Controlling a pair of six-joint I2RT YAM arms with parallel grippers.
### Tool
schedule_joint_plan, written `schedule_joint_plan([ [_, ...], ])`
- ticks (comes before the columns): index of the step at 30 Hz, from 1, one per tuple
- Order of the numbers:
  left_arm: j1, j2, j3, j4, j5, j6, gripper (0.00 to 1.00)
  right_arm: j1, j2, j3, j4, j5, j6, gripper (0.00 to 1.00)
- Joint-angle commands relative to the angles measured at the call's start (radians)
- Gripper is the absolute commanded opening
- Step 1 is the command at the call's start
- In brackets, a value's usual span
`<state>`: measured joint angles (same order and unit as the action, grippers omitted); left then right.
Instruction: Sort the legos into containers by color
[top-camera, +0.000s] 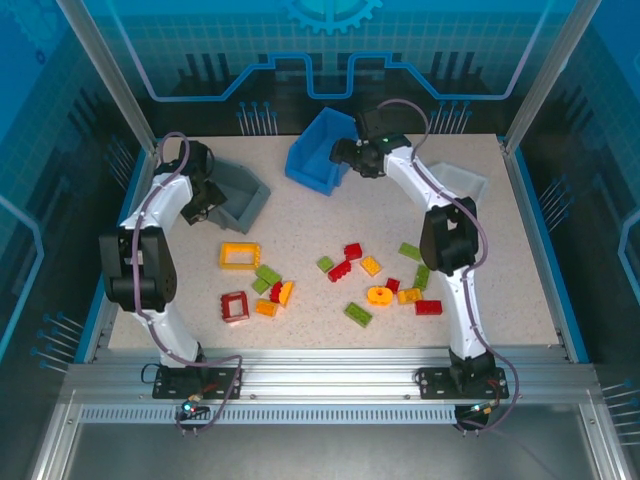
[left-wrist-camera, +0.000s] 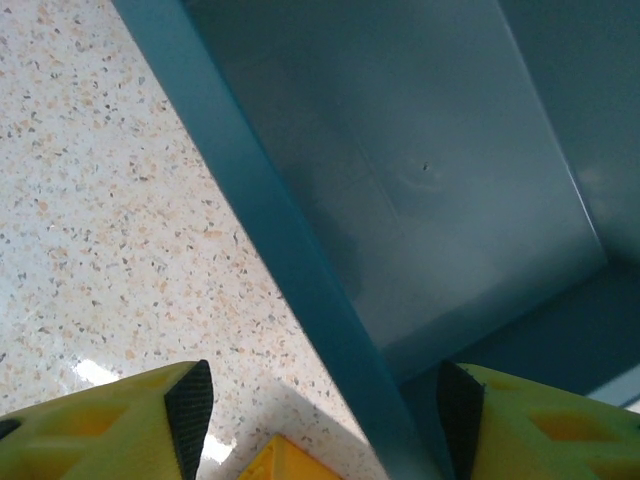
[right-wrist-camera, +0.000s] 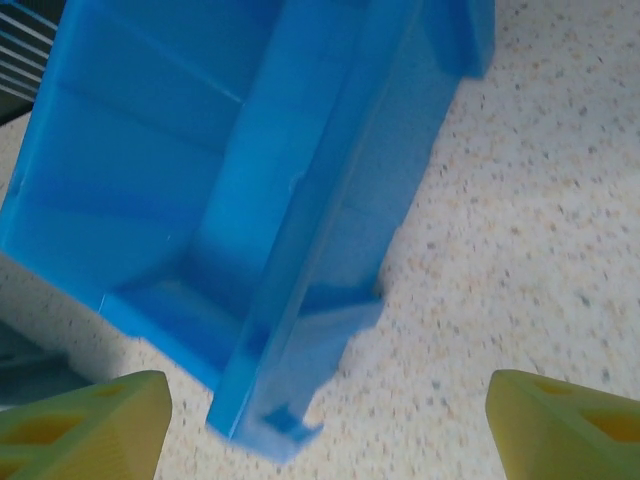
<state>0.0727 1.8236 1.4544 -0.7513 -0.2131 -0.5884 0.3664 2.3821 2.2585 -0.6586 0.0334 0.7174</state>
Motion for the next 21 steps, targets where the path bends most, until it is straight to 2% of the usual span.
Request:
schedule_joint_plan([
  [1,0.016,0.020,0.014,0.007,-0.039,0.052,0.59,-0.019,0.099,0.144,-0.066,-0.042,-0.011,0.82],
  [7,0.017,0.020,0.011,0.044,-0.058,0.111,0.45,-0.029,0.257,0.356,-0.124,-0.059,-0.015,0.74],
  [12,0.016,0.025,0.008,0.070,-0.048,0.162,0.32,-0.023,0.273,0.367,-0.137,-0.016,-0.045,0.66],
  [17,0.016,0.041,0.009,0.104,0.013,0.222,0.14,-0.014,0.247,0.356,-0.198,0.069,-0.096,0.46],
  [19,0.013,0.060,0.031,0.100,0.064,0.252,0.05,-0.012,0.209,0.318,-0.213,0.103,-0.119,0.37],
  [21,0.009,0.072,0.044,0.098,0.091,0.272,0.00,-0.013,0.161,0.256,-0.205,0.131,-0.141,0.32],
])
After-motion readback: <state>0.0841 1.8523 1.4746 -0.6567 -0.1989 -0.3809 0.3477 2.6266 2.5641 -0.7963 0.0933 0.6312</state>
